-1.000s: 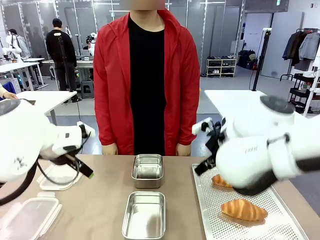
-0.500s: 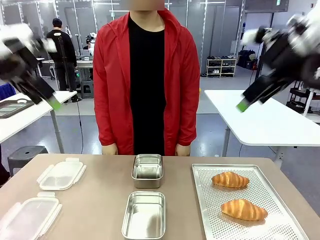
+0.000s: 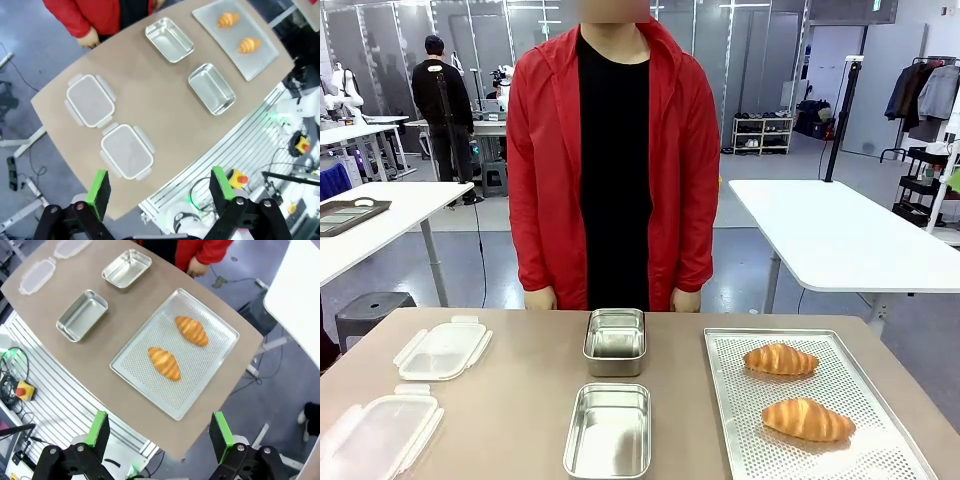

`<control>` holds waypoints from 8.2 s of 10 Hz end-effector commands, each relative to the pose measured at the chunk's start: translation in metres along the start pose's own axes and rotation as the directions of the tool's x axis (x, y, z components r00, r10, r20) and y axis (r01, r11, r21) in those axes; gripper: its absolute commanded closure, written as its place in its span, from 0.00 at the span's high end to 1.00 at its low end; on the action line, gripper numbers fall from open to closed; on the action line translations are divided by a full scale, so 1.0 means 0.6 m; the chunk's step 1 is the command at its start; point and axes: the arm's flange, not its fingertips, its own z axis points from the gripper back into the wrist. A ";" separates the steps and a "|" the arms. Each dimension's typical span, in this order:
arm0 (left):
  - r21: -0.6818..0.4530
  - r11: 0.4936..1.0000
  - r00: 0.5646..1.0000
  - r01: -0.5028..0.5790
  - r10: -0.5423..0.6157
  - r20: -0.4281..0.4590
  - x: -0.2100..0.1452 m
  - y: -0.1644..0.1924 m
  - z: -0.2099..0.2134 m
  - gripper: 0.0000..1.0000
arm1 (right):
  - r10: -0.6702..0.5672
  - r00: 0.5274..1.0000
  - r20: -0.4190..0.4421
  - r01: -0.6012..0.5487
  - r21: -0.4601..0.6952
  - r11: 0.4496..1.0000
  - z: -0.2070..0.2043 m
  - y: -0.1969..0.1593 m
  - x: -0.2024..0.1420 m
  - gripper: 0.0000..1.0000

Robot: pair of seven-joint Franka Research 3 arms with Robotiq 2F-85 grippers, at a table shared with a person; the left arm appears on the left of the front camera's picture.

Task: Place the bread into the airtight container.
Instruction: Pick up a Butter Roll and place it into an empty Airtight Container.

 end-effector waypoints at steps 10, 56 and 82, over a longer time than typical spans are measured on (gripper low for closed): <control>0.017 1.000 1.000 0.017 -0.017 0.017 -0.014 -0.007 0.026 1.00 | 0.385 0.923 -0.012 -0.381 0.113 0.918 -0.010 -0.024 0.040 1.00; 0.017 1.000 1.000 0.017 -0.017 0.017 -0.014 -0.007 0.026 1.00 | 0.639 0.701 -0.317 -0.468 0.471 0.748 -0.770 -0.093 -0.024 0.21; 0.017 1.000 1.000 0.017 -0.017 0.017 -0.014 -0.007 0.026 1.00 | 0.541 0.803 -0.251 -0.417 0.413 0.810 -0.760 0.381 0.183 0.21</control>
